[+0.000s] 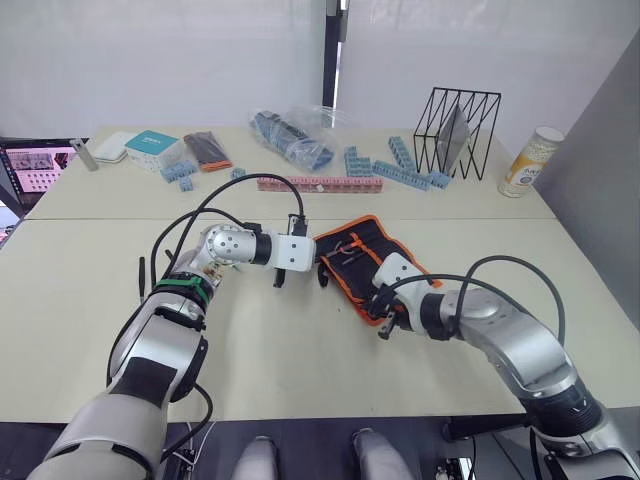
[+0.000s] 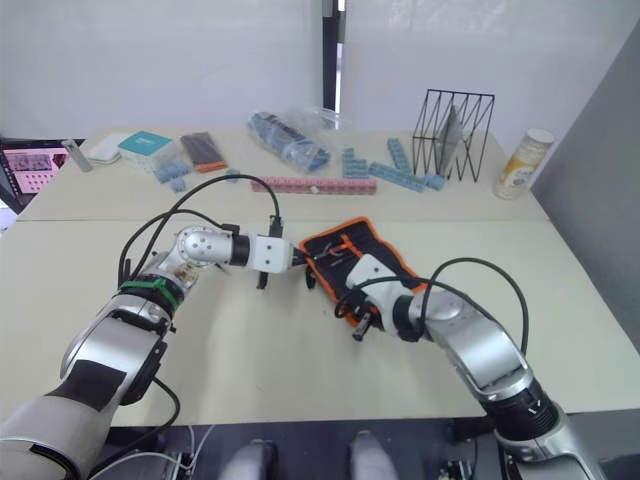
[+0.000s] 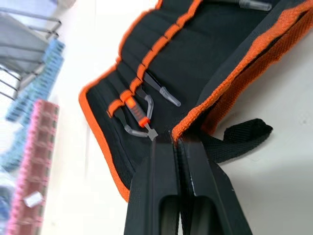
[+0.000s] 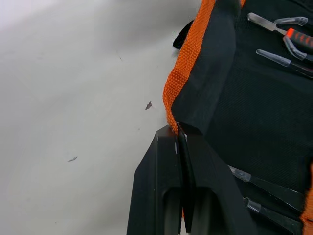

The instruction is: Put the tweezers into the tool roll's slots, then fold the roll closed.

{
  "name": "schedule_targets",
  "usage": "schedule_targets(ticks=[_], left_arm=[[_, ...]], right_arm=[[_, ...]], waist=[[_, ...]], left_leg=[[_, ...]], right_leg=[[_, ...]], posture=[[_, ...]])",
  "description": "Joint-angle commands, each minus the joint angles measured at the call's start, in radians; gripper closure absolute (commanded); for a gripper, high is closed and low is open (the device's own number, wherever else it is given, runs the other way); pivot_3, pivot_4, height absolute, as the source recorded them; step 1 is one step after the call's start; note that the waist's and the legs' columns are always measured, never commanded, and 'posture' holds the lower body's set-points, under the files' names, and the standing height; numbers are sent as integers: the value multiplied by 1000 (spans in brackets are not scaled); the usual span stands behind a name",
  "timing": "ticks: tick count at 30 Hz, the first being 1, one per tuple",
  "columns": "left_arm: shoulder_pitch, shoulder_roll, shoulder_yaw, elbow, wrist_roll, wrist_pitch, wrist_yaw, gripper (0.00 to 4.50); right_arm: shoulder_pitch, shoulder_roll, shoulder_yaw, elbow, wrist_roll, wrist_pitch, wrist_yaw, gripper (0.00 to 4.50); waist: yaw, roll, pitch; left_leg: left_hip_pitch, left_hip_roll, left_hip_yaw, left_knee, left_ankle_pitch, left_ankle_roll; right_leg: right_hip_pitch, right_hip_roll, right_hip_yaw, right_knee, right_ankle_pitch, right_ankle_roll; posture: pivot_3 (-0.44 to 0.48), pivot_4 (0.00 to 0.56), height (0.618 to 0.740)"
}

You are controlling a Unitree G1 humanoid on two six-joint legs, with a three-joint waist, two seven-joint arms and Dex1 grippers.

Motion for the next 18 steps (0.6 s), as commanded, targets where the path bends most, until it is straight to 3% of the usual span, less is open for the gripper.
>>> schedule_targets(ticks=[1,9,18], left_arm=[[3,36,2,-33,-14,-64,-43,4492],[108,78,-54,-106,14,-123,-92,4492],[223,108,-63,-290,-61,7,-214,4492]], right_arm=[[-2,-34,-13,-59,14,13,15,4500],[21,-2,36,-90,35,44,0,4500],[109,-2,81,-55,30,14,0,4500]], waist=[[0,0,0],[-1,0,0],[1,0,0]], left_leg=[[0,0,0,0,0,0],[0,0,0,1,0,0],[0,0,0,3,0,0]], right_leg=[[0,0,0,0,0,0],[0,0,0,1,0,0],[1,0,0,2,0,0]], posture=[[0,150,737],[0,150,737],[0,150,737]])
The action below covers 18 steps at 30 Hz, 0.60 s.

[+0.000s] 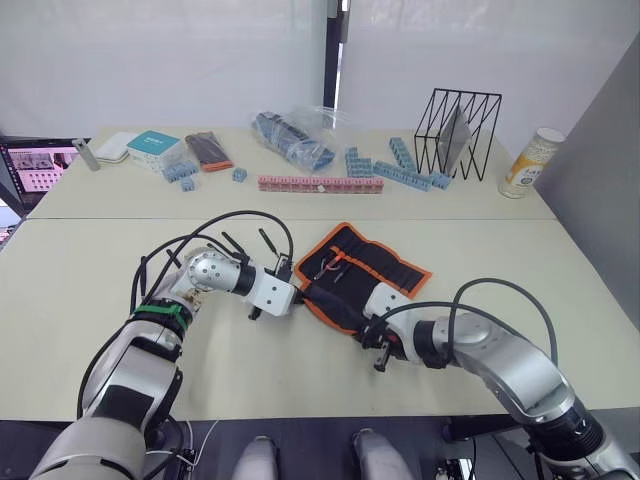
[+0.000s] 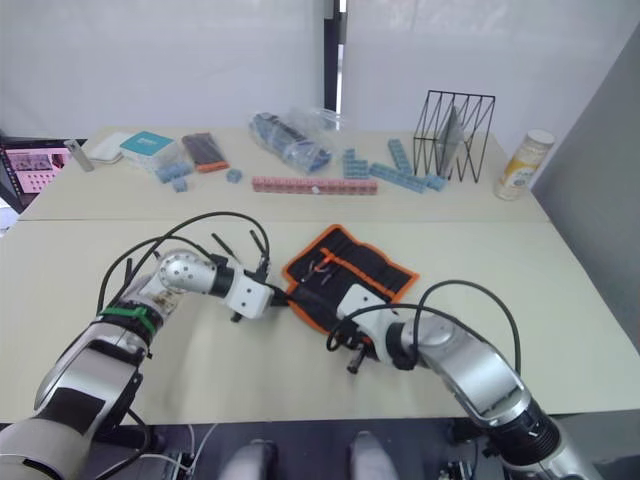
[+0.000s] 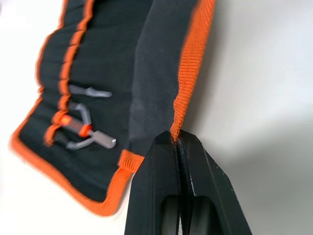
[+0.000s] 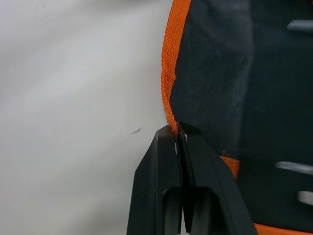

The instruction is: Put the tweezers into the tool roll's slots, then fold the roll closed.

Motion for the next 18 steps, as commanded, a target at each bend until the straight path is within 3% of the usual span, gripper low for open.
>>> schedule_targets(ticks=[1,5,11,15,18], left_arm=[[22,22,-12,-67,4,51,-24,4492],[18,42,-24,-71,54,51,15,4492],[12,38,-20,-73,37,57,7,4500],[0,36,-18,-70,34,54,8,4500],[-4,34,-19,-64,36,50,12,4500]], right_arm=[[14,5,-7,13,-2,-30,-2,4500],[25,10,-23,43,9,-34,2,4500],[52,-25,-105,-50,118,-10,78,2622],[29,6,-307,-121,301,62,91,1310],[-5,67,-392,-91,370,89,41,1310]], waist=[[0,0,0],[-1,0,0],[-4,0,0],[-8,0,0],[-10,0,0]], left_leg=[[0,0,0,1,0,0],[5,0,0,2,0,0],[7,0,0,2,0,0],[7,0,0,2,0,0],[7,0,0,2,0,0]], right_leg=[[0,0,0,1,0,0],[5,0,0,1,0,0],[7,0,0,1,0,0],[7,0,0,1,0,0],[8,0,0,2,0,1]], posture=[[0,150,737],[0,150,737],[0,150,737],[0,150,737],[0,150,737]])
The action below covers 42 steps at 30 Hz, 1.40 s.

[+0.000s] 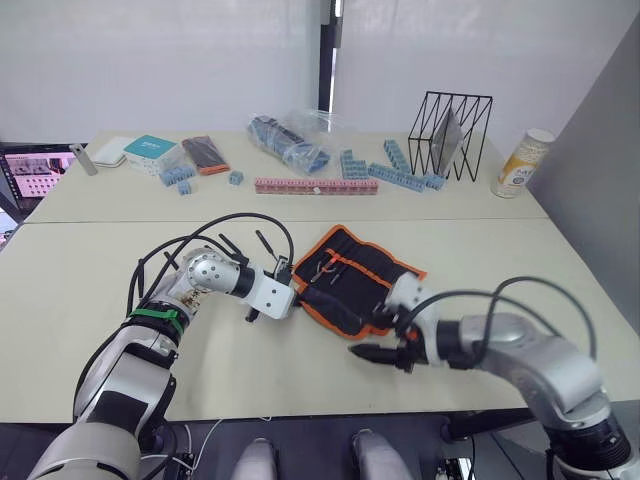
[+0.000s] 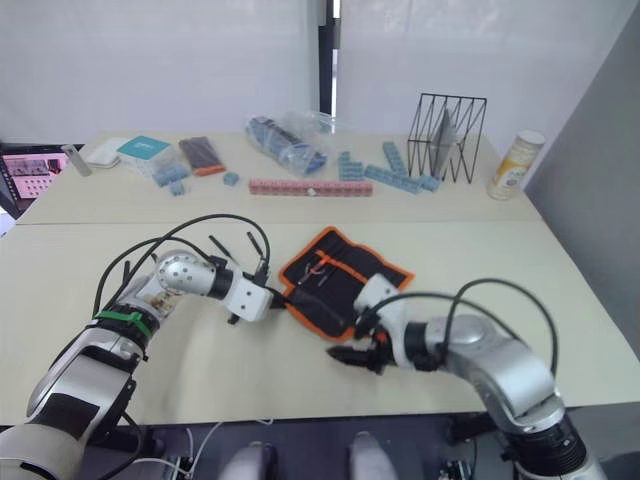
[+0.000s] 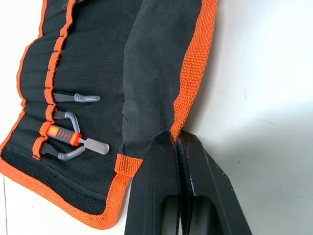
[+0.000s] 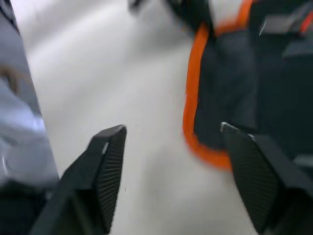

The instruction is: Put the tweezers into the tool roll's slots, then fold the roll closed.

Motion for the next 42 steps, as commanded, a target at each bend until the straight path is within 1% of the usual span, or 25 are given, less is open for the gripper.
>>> schedule_targets(ticks=[1,3,4,6,7,8,10,14,16,18,20,22,25,27,29,31,34,36,37,40,42], left_arm=[[-23,5,-5,4,6,1,2,4500],[-27,4,-6,8,9,-3,7,4500],[-29,3,-6,10,11,-8,10,4500],[-35,2,-8,13,16,-21,16,4500],[-38,1,-9,15,16,-23,17,4500],[-41,0,-9,16,16,-23,17,4500],[-46,-2,-9,22,17,-26,19,4500],[-55,-10,-5,35,15,-21,19,4500],[-59,-12,-3,38,15,-8,22,4500],[-66,-20,16,42,-1,34,34,4500],[-55,-19,50,14,-104,124,-77,3911],[-55,3,105,-11,-201,233,-160,3315],[-38,33,177,-71,-308,373,-222,2340],[-17,36,223,-110,-349,422,-199,1639],[30,6,277,-225,-439,572,-163,1011],[95,-37,306,-387,-518,745,-103,346],[182,-93,305,-578,-552,928,2,346],[227,-129,290,-652,-545,1018,72,346],[244,-153,284,-670,-536,1061,118,916],[282,-183,240,-696,-468,1087,195,1903],[284,-204,231,-685,-451,1105,238,2509]], right_arm=[[-37,63,-89,15,70,23,-63,1546],[-49,94,-70,68,35,11,-113,2312],[-50,96,-47,85,9,-3,-130,2559],[-45,95,19,119,-52,-47,-155,3309],[-41,99,46,132,-71,-65,-162,3596],[-37,115,63,148,-81,-74,-174,4039],[-29,147,92,187,-109,-101,-202,4469],[13,174,164,260,-191,-189,-225,4469],[42,187,185,275,-204,-206,-227,4469],[64,175,212,290,-232,-207,-230,4469],[67,154,237,302,-267,-195,-239,4500],[63,151,244,306,-271,-183,-240,4500],[58,148,262,306,-280,-181,-231,4500],[56,151,267,308,-282,-184,-228,4500],[51,147,280,308,-289,-188,-220,4500],[49,150,285,302,-290,-189,-216,4500],[47,151,290,291,-297,-196,-215,4500],[48,147,294,284,-306,-202,-215,4500],[50,143,295,279,-310,-205,-213,4500],[56,131,296,264,-322,-209,-208,4500],[64,134,286,264,-324,-228,-206,4500]], waist=[[0,0,0],[-1,0,0],[-1,0,0],[-1,0,0],[-1,0,0],[-1,0,0],[-1,0,0],[0,0,0],[0,0,0],[-1,0,0],[-2,0,0],[-3,0,0],[-5,0,0],[-4,0,0],[-4,0,0],[-3,-1,-1],[-4,-3,-2],[-4,-3,-2],[-4,-3,-2],[-3,-3,-3],[-3,-3,-3]], left_leg=[[0,0,0,0,0,0],[0,0,0,0,0,0],[0,0,0,0,0,0],[-1,0,0,0,0,0],[-1,0,0,0,0,0],[-1,0,0,0,0,0],[-1,0,0,-1,0,0],[-1,0,0,-1,0,0],[-1,0,0,0,0,0],[-1,0,0,0,0,0],[-1,0,0,0,0,0],[0,0,0,0,0,0],[0,0,0,0,0,0],[0,0,-1,-1,0,0],[0,0,-1,-1,0,0],[1,0,-1,0,0,0],[2,0,-1,0,0,0],[3,0,-1,0,0,0],[4,0,-1,0,0,0],[5,0,-1,0,0,0],[5,0,-1,0,0,0]], right_leg=[[0,0,0,0,0,0],[0,0,0,0,0,0],[0,0,0,0,0,0],[-1,0,0,0,0,0],[-1,0,0,0,0,0],[-1,0,0,0,0,0],[-1,0,0,0,0,0],[-1,0,0,-1,0,0],[-1,0,0,-1,0,0],[-1,0,0,-1,0,0],[0,0,0,0,0,0],[0,0,0,0,0,0],[0,0,0,0,0,0],[0,0,0,0,-1,-1],[0,0,0,0,-1,-1],[1,0,0,0,-1,0],[2,0,0,0,0,0],[2,0,0,0,0,0],[3,0,0,0,0,0],[4,0,0,0,-1,0],[4,0,0,0,-1,-1]], posture=[[0,150,737],[0,150,737],[0,150,737],[0,150,737],[0,150,737],[0,150,737],[0,150,737],[0,150,737],[0,150,737],[0,150,737],[0,150,737],[0,150,737],[0,150,737],[0,150,737],[0,150,737],[0,150,737],[0,150,737],[0,150,737],[0,150,737],[0,150,737],[0,150,737]])
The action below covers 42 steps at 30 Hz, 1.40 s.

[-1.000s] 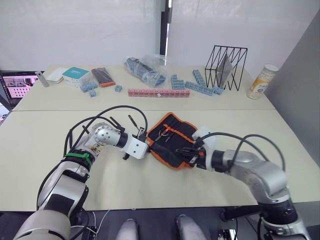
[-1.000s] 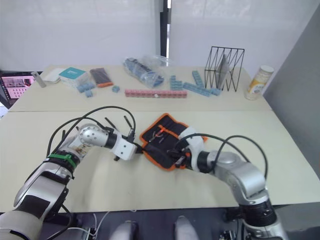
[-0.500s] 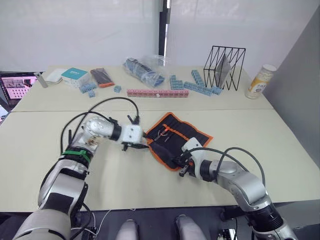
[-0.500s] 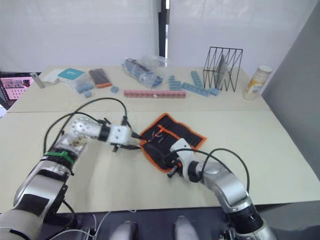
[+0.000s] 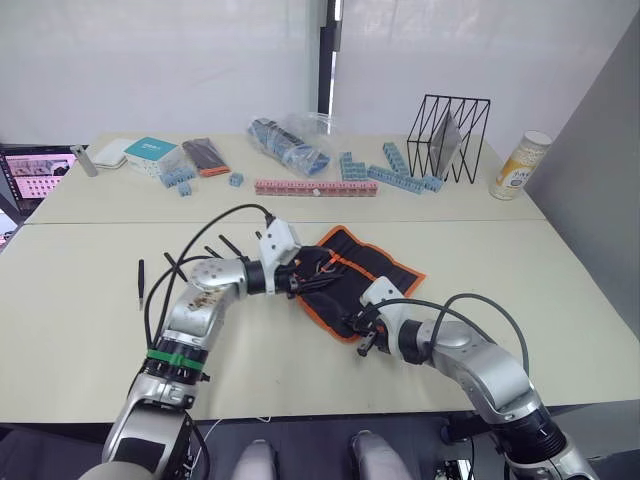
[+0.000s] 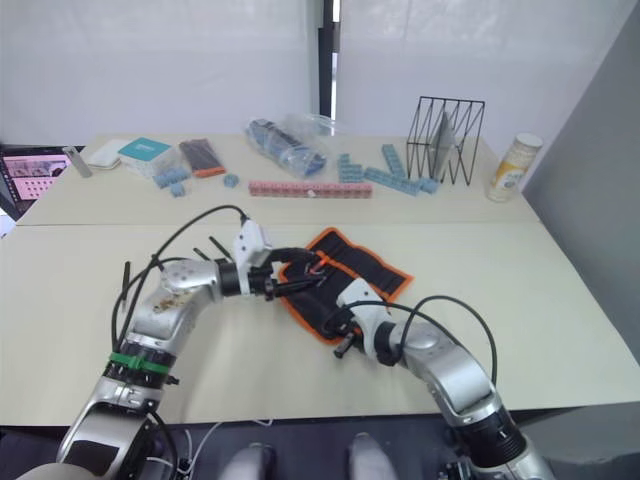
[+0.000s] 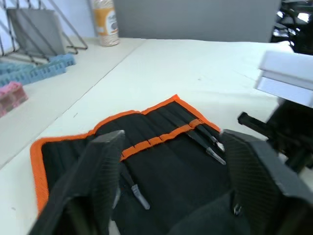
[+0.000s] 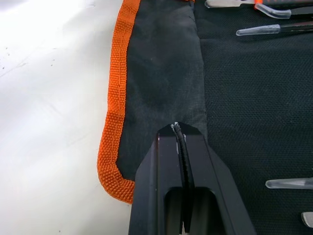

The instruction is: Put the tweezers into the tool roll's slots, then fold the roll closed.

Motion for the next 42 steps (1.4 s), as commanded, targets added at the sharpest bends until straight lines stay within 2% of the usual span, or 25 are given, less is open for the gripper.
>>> schedule_targets(ticks=[1,6,12,16,19,27,32,38,42], left_arm=[[-8,-32,-20,-2,50,23,90,2879],[12,-70,-65,19,73,41,95,4447],[58,-29,-72,6,75,18,50,4447],[65,-51,-7,89,60,-135,92,4447],[59,-47,28,222,96,-231,145,4447],[45,-25,67,355,107,-314,157,4447],[43,-36,89,343,78,-331,155,4447],[36,-59,125,210,-16,-322,100,4447],[32,-63,88,154,-10,-283,76,4447]], right_arm=[[39,-10,14,19,-13,-17,16,4500],[43,-6,5,33,-16,-36,26,4500],[40,-4,10,57,-31,-58,36,4500],[39,0,13,65,-34,-58,43,4500],[33,-1,19,73,-44,-58,45,4500],[34,-9,18,75,-56,-62,51,4500],[38,-23,25,53,-65,-117,72,4500],[-19,-7,-62,9,28,-132,140,4500],[-48,-14,-62,50,14,-172,167,4500]], waist=[[1,0,0],[1,0,0],[-2,0,0],[1,0,0],[-1,-1,-2],[0,-2,-3],[0,-2,-3],[1,-2,-3],[1,-2,-3]], left_leg=[[0,0,0,0,0,0],[-1,0,0,0,0,0],[0,0,1,-3,0,0],[1,0,0,-3,0,0],[1,0,1,-2,0,0],[2,0,1,-2,0,0],[2,0,1,-3,0,0],[-4,0,1,-3,0,0],[-5,0,1,-3,0,0]], right_leg=[[0,0,0,0,0,0],[0,0,0,-1,0,0],[-1,0,0,-2,-1,-1],[0,0,0,-2,-1,-1],[1,0,0,-3,0,-1],[1,0,0,-3,0,-1],[1,0,0,-3,0,-1],[-3,0,0,-4,0,0],[-4,0,0,-5,0,0]], posture=[[0,150,737],[0,150,737],[0,150,737],[0,150,737],[0,150,737],[0,150,737],[0,150,737],[0,150,737],[0,150,737]])
